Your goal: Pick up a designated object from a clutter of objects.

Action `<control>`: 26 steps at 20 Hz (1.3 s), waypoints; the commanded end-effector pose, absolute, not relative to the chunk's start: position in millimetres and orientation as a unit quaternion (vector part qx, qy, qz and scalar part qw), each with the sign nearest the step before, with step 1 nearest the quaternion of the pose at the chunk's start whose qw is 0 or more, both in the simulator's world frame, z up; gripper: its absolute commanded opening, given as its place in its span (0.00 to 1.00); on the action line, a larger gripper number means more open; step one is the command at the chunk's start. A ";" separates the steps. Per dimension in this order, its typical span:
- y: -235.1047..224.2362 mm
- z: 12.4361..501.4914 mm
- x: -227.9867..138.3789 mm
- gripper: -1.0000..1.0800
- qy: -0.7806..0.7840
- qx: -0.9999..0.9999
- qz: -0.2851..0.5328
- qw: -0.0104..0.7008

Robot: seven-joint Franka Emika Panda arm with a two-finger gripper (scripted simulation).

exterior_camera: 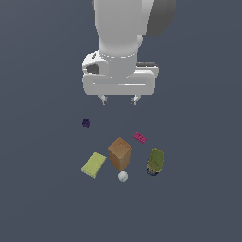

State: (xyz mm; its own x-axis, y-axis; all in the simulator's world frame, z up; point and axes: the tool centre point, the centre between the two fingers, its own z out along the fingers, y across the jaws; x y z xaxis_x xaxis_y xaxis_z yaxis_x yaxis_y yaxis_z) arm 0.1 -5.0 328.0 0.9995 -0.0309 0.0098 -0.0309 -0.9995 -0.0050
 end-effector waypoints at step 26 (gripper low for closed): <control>-41.0 277.6 -7.2 0.96 0.011 -1.000 -0.001 0.019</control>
State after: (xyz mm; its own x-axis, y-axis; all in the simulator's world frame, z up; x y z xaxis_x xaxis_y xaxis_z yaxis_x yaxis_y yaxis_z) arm -5.5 -32.7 287.8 0.9998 -0.0185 0.0025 -0.0184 -0.9992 -0.0366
